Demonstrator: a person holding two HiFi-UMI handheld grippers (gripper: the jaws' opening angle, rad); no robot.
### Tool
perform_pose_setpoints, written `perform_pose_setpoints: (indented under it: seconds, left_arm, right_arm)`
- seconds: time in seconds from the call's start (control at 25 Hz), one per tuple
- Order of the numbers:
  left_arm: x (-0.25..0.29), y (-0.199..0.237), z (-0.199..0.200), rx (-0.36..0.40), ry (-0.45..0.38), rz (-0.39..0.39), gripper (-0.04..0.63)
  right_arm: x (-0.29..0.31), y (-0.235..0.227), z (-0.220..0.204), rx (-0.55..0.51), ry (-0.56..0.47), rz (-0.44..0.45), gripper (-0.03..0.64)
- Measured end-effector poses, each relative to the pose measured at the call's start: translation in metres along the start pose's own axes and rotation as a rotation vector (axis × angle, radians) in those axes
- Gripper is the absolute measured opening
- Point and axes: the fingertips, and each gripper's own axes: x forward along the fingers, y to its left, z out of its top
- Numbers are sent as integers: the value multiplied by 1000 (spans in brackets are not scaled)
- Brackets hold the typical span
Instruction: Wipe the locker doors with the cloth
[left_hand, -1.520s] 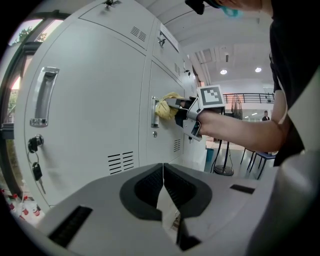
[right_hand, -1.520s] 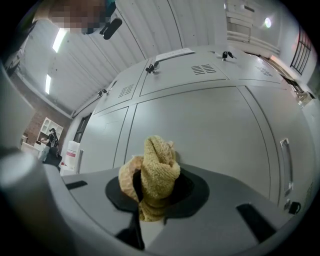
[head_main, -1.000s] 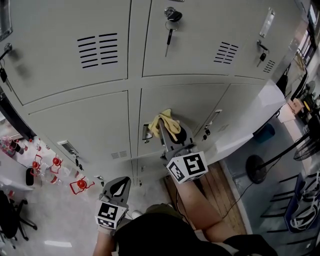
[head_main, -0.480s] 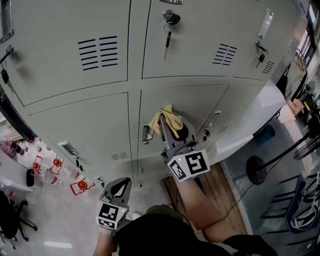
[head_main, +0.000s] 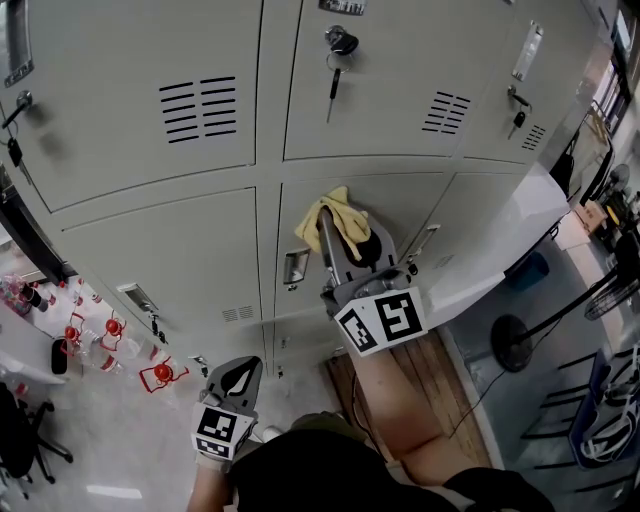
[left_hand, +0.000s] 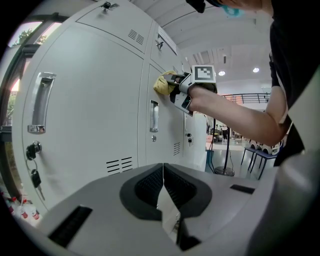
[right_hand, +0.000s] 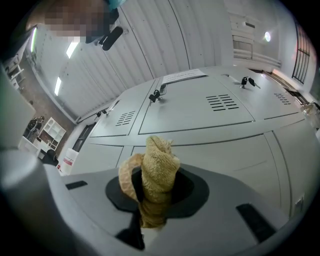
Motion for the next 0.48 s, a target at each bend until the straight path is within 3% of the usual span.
perform_pose_setpoints:
  seconds: [0.48]
  left_arm:
    - [-2, -4, -2, -8, -1, 3, 11]
  right_arm:
    - [19, 14, 33, 3, -50, 44, 91]
